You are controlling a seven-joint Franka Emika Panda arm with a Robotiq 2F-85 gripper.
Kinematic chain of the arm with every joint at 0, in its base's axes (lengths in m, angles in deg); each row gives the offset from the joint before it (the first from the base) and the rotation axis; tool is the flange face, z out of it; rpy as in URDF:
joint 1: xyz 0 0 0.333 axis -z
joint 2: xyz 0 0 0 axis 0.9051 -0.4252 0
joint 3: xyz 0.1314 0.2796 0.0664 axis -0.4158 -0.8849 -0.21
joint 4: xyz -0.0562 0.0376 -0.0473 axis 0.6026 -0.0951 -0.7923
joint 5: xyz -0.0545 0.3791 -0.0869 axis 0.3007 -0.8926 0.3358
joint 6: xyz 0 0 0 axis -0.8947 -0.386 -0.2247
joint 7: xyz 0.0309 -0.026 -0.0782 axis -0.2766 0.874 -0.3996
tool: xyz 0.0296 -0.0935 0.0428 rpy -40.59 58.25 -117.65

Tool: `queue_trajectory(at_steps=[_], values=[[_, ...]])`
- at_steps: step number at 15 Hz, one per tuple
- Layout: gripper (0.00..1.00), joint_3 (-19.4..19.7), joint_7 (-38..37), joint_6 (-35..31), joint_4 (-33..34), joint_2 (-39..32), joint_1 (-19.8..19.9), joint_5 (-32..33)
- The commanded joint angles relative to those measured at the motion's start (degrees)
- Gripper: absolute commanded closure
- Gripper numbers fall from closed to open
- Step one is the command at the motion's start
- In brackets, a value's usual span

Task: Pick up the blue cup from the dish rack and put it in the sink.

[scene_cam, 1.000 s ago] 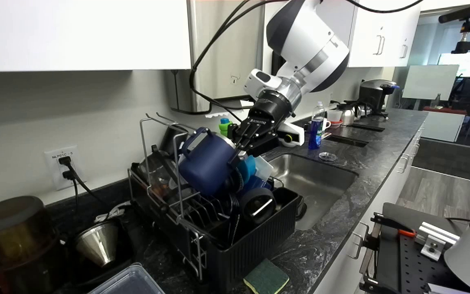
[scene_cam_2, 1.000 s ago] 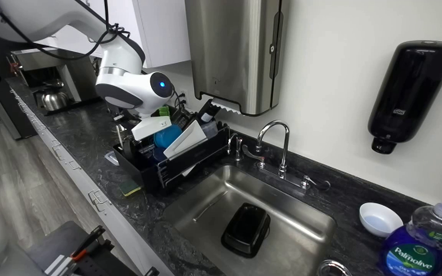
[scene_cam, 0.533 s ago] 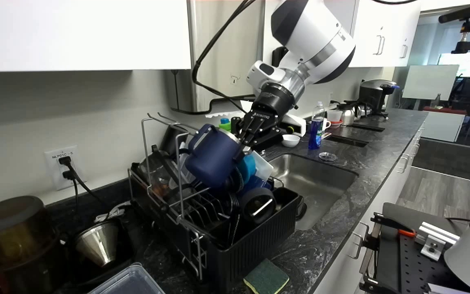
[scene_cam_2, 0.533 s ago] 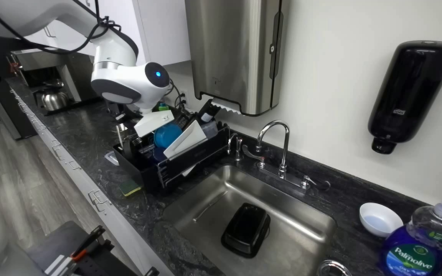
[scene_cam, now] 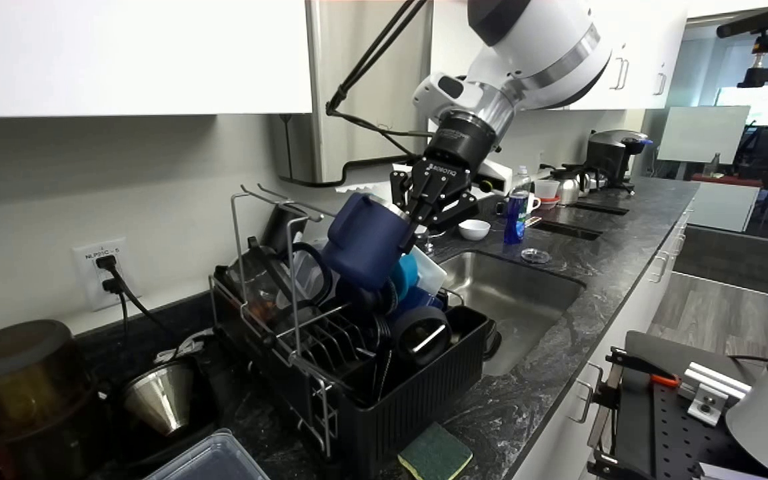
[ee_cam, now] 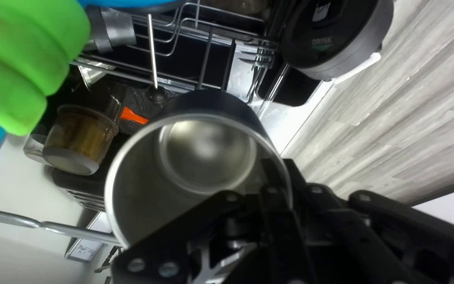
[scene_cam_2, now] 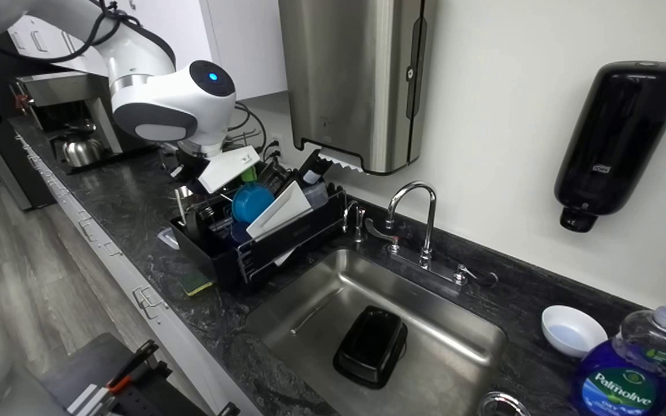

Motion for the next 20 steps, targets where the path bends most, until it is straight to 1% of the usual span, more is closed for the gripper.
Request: queue_trajectory(at_steps=[1,3,5,11,13,15,17,20], values=[[0.98,-0.6,-0.9,-1.7,-1.7,2.2,-0.2,2.3],[0.98,-0.7,-1.3,-1.4,-2.3,3.1,-0.3,3.7],[0.98,-0.9,-3.8,-0.4,-4.0,5.3,-0.2,6.3],[0.98,1.2,-10.6,7.2,-8.6,14.7,-0.8,15.1],[0.98,2.5,-11.9,9.4,-9.1,17.3,-0.7,16.9],[0.98,4.6,-11.6,10.5,-9.0,18.8,-0.6,17.8],[0.98,7.0,-11.4,9.7,-8.4,18.7,0.0,17.4],[0.98,10.7,-12.3,9.8,-7.5,16.9,2.3,18.3]])
